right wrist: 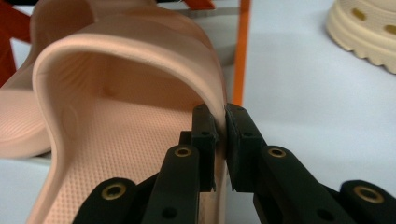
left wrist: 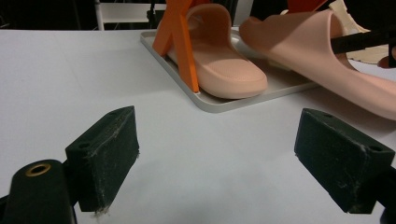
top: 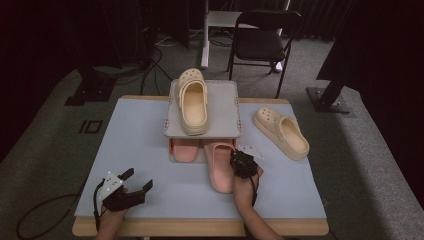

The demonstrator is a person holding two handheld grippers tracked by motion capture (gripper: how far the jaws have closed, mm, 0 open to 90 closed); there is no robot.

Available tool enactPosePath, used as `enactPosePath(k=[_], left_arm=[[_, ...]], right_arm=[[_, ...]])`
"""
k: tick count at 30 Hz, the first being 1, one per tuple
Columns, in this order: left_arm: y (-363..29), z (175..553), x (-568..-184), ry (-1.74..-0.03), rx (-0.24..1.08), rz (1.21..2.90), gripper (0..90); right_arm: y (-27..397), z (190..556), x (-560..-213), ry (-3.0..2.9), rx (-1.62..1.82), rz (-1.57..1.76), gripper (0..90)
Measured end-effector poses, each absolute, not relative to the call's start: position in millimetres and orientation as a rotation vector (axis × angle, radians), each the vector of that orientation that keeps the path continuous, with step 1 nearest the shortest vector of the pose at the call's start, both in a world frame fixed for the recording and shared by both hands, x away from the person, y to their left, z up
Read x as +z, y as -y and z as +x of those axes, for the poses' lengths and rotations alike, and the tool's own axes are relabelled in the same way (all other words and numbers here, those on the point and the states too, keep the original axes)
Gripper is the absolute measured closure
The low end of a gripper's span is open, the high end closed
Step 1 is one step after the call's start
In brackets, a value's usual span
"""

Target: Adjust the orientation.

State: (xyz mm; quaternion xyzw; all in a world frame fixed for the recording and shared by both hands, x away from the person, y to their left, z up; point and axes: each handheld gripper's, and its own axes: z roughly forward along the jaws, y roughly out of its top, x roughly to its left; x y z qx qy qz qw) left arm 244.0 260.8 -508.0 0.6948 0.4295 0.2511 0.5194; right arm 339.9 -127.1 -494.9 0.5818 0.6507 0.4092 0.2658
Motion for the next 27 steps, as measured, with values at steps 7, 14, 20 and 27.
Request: enactPosePath(k=[7, 14, 20, 27], left_arm=[[-259, 245, -508, -1.025, 0.601, 1.671, 13.5], [-260, 244, -508, -1.031, 0.598, 1.665, 13.5], [-260, 244, -508, -1.026, 0.598, 1.667, 13.5], [-258, 244, -508, -1.025, 0.599, 1.669, 13.5]], right_arm=[[124, 348, -496, -1.762, 1.133, 1.594, 76.0], [125, 347, -494, -1.811, 1.218, 1.598, 64.6], [136, 332, -490, -1.854, 1.267, 1.552, 54.1], [145, 309, -485, -1.933, 1.308, 1.479, 48.2]])
